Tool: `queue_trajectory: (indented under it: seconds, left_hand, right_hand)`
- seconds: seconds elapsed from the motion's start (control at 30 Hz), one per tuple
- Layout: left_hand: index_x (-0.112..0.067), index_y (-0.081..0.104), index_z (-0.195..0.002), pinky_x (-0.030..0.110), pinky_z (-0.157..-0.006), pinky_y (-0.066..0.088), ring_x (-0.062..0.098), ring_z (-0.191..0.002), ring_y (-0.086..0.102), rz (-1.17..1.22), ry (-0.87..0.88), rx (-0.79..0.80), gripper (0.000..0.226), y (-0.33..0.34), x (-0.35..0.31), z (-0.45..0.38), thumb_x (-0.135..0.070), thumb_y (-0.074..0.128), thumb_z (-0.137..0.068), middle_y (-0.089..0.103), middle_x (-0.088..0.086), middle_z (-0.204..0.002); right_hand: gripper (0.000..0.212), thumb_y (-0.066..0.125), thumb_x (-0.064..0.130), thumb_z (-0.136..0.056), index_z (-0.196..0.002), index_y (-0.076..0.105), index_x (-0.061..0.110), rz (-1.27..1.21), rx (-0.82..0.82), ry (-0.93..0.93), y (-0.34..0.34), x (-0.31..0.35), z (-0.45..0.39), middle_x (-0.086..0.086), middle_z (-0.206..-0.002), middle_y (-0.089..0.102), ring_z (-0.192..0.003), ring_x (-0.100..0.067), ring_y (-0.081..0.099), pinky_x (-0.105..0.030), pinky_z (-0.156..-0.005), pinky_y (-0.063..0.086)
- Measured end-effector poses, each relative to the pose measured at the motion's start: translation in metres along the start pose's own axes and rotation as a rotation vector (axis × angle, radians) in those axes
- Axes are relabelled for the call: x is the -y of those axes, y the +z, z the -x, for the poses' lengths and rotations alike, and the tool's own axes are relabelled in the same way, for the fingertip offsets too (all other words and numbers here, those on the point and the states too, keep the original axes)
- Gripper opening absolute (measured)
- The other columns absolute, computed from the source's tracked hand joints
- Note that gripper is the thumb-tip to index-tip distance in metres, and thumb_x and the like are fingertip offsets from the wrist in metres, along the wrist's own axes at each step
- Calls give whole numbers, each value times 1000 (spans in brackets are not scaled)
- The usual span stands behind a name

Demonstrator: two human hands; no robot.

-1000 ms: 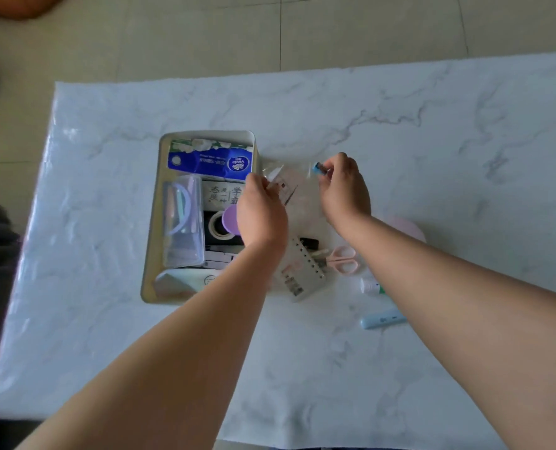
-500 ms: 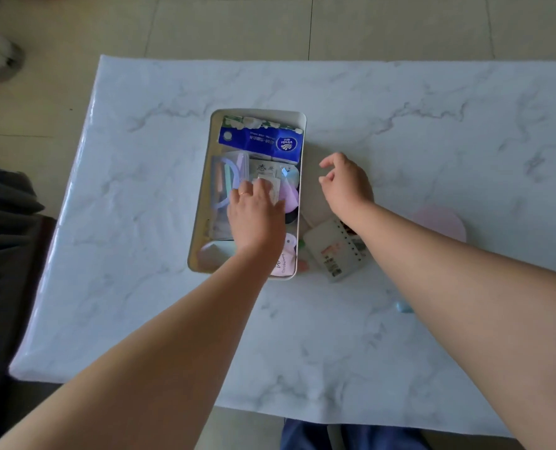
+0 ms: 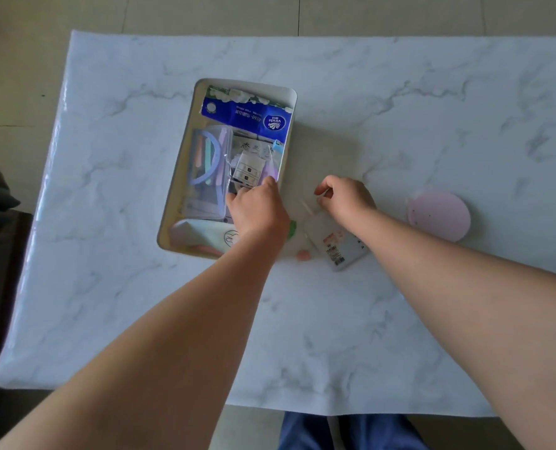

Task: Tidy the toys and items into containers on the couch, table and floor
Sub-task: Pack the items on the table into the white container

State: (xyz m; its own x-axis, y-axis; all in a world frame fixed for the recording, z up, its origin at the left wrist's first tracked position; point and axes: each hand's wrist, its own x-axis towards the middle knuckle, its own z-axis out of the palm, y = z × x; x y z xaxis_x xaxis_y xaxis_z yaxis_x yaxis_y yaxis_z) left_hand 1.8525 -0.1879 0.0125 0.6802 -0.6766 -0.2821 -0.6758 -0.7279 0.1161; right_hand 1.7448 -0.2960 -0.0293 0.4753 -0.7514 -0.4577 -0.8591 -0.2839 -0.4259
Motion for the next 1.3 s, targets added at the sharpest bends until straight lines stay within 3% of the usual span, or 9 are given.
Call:
queue_trajectory:
  seconds: [0.23,0.37,0.47,0.57,0.67,0.8,0.93,1.13,1.3]
  left_hand:
    - [-19,51,-115,37,-84,33,29,-95,58,25,6,-37,39,-2,34,-13,-9,53,-77,69,9,-96]
    - [-18,54,-123,37,-77,38,30,-96,52,-68,321,-352,56,22,30,10,-24,72,-70,61,6,-105]
    - [-13,65,-108,35,-66,48,31,-85,57,8,515,-288,38,39,21,21,-12,72,-71,61,8,-94]
    - [-11,55,-122,39,-73,45,35,-96,57,80,352,123,38,43,11,25,-5,57,-84,53,12,-113]
    - [-16,52,-126,35,-71,45,35,-87,59,158,216,280,44,45,11,22,-6,61,-84,47,12,-114]
    - [-12,55,-111,31,-66,43,30,-71,50,227,222,295,36,45,6,17,-1,65,-78,39,9,-97]
    - [-10,49,-109,31,-65,38,27,-76,47,292,169,298,40,38,0,17,4,63,-75,51,12,-105]
    - [-11,51,-101,31,-59,35,29,-76,49,462,172,44,32,-7,3,14,4,48,-73,53,8,-101]
    - [-11,49,-103,31,-63,33,26,-81,48,513,-60,-105,24,-44,35,-7,0,46,-81,53,8,-107]
  right_hand:
    - [33,61,48,-85,-108,62,25,250,7,43,18,18,-4,-5,-114,66,-119,-30,46,-34,-95,35]
    - [29,56,40,-87,-108,67,22,402,17,98,26,17,-6,-6,-113,66,-117,-29,46,-35,-95,32]
    - [25,56,34,-87,-103,70,21,412,23,130,27,16,-9,-6,-110,67,-114,-29,48,-35,-95,33]
    - [26,58,36,-86,-104,70,21,340,-6,178,21,12,-12,-7,-108,67,-114,-30,52,-34,-93,34]
    - [23,58,34,-87,-102,69,21,183,-47,205,15,4,-13,-6,-106,69,-110,-30,57,-33,-89,35]
    - [18,60,35,-87,-98,69,24,85,-74,209,9,-1,-10,-3,-105,70,-105,-29,60,-33,-90,36]
    - [9,60,33,-87,-86,66,26,11,-113,177,1,1,-3,-1,-98,72,-99,-27,62,-35,-92,40]
    - [13,63,33,-82,-85,66,21,-323,-187,132,-15,39,-3,1,-88,72,-86,-23,65,-31,-76,49]
    - [12,63,31,-81,-77,67,20,-627,-118,80,-25,90,-8,2,-84,75,-86,-18,69,-27,-70,49]
